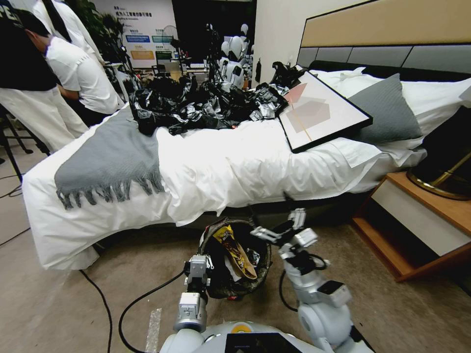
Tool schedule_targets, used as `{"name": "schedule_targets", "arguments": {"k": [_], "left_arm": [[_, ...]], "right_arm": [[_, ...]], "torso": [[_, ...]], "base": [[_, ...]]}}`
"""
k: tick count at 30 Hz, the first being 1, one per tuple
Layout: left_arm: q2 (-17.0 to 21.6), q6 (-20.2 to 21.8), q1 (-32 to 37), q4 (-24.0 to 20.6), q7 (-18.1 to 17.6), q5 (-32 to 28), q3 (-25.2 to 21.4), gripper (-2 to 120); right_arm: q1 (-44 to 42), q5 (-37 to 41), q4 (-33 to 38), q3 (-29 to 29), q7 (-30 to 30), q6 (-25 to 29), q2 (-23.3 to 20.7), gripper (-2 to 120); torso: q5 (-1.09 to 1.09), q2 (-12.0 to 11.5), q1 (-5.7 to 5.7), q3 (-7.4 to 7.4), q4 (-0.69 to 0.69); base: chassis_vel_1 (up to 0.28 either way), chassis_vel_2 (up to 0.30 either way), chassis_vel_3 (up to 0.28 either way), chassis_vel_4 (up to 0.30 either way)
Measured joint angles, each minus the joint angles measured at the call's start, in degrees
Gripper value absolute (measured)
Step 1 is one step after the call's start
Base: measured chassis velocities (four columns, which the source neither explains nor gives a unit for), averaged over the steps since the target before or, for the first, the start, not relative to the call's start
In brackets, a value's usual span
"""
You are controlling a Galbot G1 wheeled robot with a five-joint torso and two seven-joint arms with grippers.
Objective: Pick up the trash bin, then pick up the garbage from the floor and place it into the trash bin.
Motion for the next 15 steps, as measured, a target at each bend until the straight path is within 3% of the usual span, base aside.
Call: {"name": "schedule_targets", "arguments": {"k": [8,15], "left_arm": [[0.0,0.0,0.0,-0.1,-0.1,-0.2,-0.1,2],[0.0,-0.1,0.2,-0.2,-0.2,-0.3,-0.4,2]], "right_arm": [[-2.7,-1.7,-1.9,7.7,2.8,1.8,1.5,100],[-7.1,-4.2,-6.9,8.0,7.3,2.0,3.2,100]], "torso": [[0.0,0.0,0.0,0.0,0.01],[-0.02,0.0,0.0,0.0,0.01]], "base": [[0.0,0.0,0.0,0.0],[0.0,0.0,0.0,0.0]]}}
